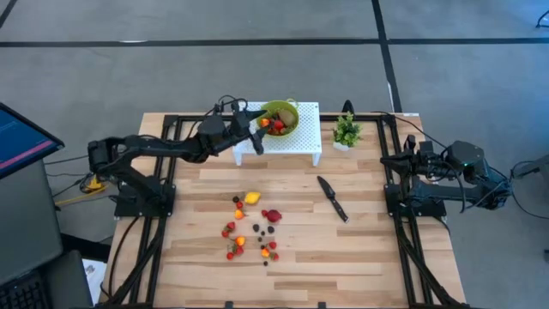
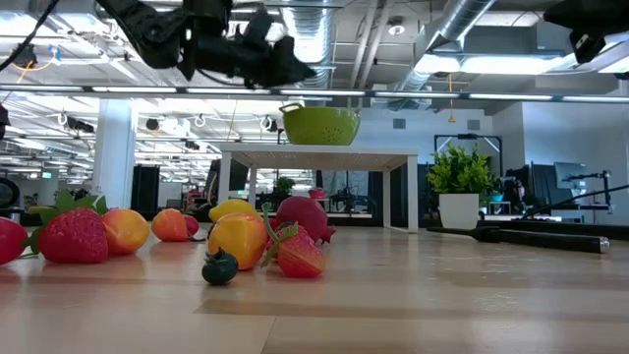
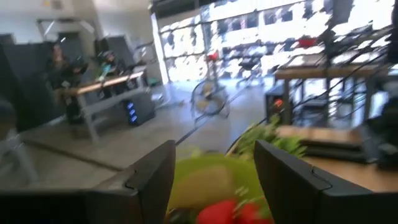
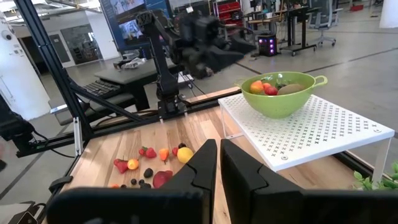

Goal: Pick & Place Fruit
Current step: Put the black cherry into the green strainer bowl

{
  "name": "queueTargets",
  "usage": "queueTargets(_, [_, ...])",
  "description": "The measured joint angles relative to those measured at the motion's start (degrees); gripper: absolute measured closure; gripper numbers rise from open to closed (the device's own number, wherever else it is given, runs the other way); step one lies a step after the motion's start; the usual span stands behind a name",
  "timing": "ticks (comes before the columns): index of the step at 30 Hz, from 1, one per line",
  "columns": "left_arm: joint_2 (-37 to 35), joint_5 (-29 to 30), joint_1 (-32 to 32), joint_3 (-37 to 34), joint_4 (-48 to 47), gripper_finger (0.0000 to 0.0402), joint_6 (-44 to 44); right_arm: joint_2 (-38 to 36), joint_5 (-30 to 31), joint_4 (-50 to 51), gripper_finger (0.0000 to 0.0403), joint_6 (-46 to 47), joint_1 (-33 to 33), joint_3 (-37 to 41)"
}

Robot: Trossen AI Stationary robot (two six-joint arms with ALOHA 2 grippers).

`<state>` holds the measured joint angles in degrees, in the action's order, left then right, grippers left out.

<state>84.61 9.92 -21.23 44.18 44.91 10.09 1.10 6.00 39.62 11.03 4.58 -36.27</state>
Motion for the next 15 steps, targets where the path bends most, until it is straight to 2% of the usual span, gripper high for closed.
queueTargets(10, [-9.22,-0.25,11.81,0.00,-1.14,0.0208,0.13,0.00,0.00,0.00,0.0386,0.01,-0.01,0.00])
queueTargets(15, [-12.74,-0.23,17.55,0.00,-9.34,0.0219,0.14,0.00,0.00,0.00,0.0386,-0.01,-0.02,0.00])
